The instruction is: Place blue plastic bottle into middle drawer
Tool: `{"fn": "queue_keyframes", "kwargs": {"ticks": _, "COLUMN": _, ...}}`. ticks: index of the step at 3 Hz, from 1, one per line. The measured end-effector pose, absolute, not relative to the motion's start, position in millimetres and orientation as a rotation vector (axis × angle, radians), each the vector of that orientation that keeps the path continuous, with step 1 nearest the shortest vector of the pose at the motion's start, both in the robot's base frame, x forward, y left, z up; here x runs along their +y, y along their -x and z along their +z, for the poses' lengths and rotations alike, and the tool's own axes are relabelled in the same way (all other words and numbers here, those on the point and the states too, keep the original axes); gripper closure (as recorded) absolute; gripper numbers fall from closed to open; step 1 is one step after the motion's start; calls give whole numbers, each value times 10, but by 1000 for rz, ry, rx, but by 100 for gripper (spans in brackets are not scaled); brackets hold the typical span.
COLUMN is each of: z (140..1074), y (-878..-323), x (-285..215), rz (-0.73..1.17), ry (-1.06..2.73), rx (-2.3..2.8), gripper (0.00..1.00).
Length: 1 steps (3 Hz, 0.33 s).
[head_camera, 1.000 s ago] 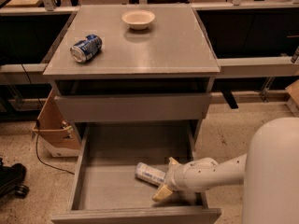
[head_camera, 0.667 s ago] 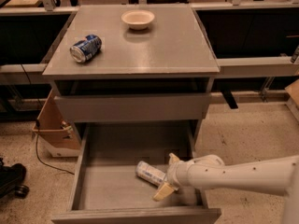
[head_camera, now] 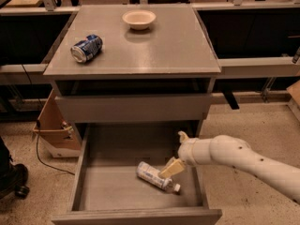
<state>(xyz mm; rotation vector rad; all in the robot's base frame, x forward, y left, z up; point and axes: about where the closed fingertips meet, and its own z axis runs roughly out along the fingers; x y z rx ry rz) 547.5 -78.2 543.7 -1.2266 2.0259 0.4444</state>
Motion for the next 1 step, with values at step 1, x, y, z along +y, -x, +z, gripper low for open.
{"fn": "queue_keyframes", "kwargs": {"ticks": 1, "z": 5512, "y": -5274, "x": -1139, "rz": 441, "ry": 1262, "rx": 2025, "gripper": 0}}
